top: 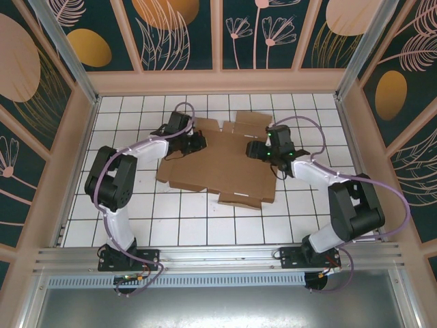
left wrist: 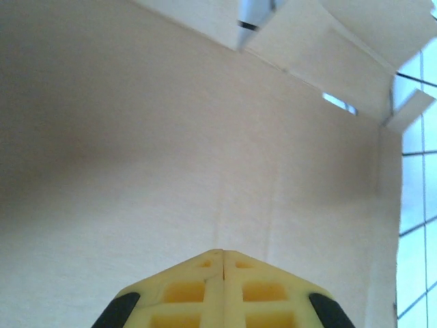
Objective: Fold the paper box
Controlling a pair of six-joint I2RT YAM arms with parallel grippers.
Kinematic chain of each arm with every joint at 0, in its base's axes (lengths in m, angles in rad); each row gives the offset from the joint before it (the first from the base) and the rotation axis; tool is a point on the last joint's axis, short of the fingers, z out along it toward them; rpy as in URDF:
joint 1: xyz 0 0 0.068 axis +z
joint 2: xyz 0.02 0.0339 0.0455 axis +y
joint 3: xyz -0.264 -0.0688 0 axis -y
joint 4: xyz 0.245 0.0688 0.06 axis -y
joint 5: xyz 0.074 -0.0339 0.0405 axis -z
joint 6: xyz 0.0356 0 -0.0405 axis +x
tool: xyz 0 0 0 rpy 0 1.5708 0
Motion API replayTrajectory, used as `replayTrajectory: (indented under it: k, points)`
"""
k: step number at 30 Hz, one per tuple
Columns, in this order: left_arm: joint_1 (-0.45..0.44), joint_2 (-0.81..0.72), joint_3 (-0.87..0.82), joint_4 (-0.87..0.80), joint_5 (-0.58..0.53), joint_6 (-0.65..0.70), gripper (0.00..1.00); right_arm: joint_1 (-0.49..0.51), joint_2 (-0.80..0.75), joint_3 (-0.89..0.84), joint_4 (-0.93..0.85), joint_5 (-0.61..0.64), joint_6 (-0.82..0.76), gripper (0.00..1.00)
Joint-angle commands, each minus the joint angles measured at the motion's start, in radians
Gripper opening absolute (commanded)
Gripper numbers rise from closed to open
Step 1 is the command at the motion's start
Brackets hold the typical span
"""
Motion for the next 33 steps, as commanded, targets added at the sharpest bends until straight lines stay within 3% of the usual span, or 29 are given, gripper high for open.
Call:
replayTrajectory:
  k: [1,10,15,18,21,25,33]
  points:
    - [-0.010,0.073,-0.001,-0.008,0.036,-0.016,0.00,-0.049,-0.041,-0.067,0.011,-0.002,0.051,0.85]
    - [-0.010,0.151,-0.010,-0.015,0.011,-0.029,0.00,-0.226,-0.035,-0.227,0.111,-0.168,0.143,0.86]
    - [-0.008,0.164,-0.040,-0.020,-0.021,-0.032,0.00,-0.231,-0.006,-0.281,0.180,-0.265,0.162,0.86]
    - [-0.007,0.157,-0.060,-0.007,-0.016,-0.039,0.00,-0.225,0.014,-0.296,0.242,-0.368,0.175,0.80]
    - [-0.007,0.144,-0.081,0.014,-0.003,-0.053,0.00,-0.192,0.022,-0.285,0.246,-0.372,0.169,0.72]
    - [-0.007,0.119,-0.119,0.050,0.026,-0.083,0.00,-0.138,0.048,-0.228,0.186,-0.305,0.138,0.59]
    - [-0.015,0.049,-0.243,0.180,0.120,-0.204,0.00,0.010,0.152,0.076,-0.124,0.050,-0.025,0.21]
